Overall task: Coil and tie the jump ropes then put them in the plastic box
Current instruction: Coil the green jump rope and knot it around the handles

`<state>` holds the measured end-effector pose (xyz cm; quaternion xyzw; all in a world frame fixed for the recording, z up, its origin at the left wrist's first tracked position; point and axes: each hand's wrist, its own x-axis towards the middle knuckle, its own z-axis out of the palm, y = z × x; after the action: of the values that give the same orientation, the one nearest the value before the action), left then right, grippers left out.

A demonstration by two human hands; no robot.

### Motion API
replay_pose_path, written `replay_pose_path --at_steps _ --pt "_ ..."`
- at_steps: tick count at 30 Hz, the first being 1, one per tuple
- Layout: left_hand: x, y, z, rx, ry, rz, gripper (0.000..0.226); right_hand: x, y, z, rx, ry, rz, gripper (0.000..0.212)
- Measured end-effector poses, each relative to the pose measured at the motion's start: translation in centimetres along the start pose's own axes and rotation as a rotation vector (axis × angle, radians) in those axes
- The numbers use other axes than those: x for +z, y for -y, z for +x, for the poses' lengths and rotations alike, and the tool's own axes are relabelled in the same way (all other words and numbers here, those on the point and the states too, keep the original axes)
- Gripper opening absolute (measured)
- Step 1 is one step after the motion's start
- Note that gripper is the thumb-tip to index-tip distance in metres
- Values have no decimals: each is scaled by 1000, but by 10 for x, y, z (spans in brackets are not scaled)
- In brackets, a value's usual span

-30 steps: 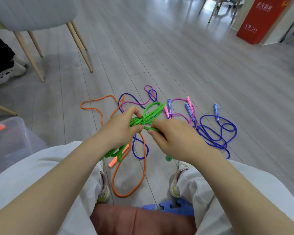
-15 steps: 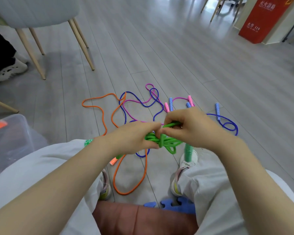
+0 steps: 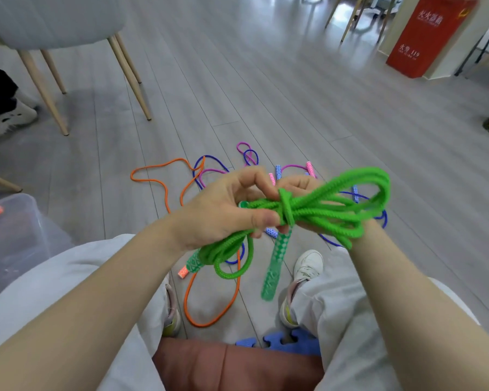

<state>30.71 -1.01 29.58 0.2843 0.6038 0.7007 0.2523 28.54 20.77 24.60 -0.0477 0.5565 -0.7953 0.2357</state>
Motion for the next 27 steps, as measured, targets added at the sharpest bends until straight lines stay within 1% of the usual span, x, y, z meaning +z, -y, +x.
replay_pose_path --at_steps 1,3,5,7,9,11,14,17,19,20,23,25,27 --pt "-5 -1 1 27 -43 -21 31 3 -4 2 10 -40 66 53" --pt "-13 -2 0 49 -120 -9 25 21 -9 7 32 62 37 44" --pt "-19 -4 -1 41 -170 78 26 41 -14 13 27 81 28 44" --pt "-23 -5 -4 33 -206 169 26 52 -24 14 16 52 50 44" --pt "-27 -6 -5 27 -255 245 27 61 -35 16 6 -11 77 30" --pt "-33 -6 -4 23 -318 352 27 72 -41 18 5 -54 94 23" --pt "-44 0 -4 5 -371 574 26 81 -44 21 6 -119 21 25" --pt "-53 8 -4 -33 -390 941 19 84 -39 19 26 -185 -129 28" --pt "-53 16 -3 10 -411 1127 19 87 -35 16 23 -219 -182 29" --pt "-51 19 -1 49 -431 1178 21 89 -34 13 14 -233 -206 28" --pt "-47 28 4 141 -454 1201 22 94 -29 7 -45 -292 -288 27" --pt "-43 32 7 177 -439 1210 22 95 -23 5 -82 -336 -338 28" --pt "-40 36 9 190 -410 1200 20 95 -19 3 -107 -347 -380 30"
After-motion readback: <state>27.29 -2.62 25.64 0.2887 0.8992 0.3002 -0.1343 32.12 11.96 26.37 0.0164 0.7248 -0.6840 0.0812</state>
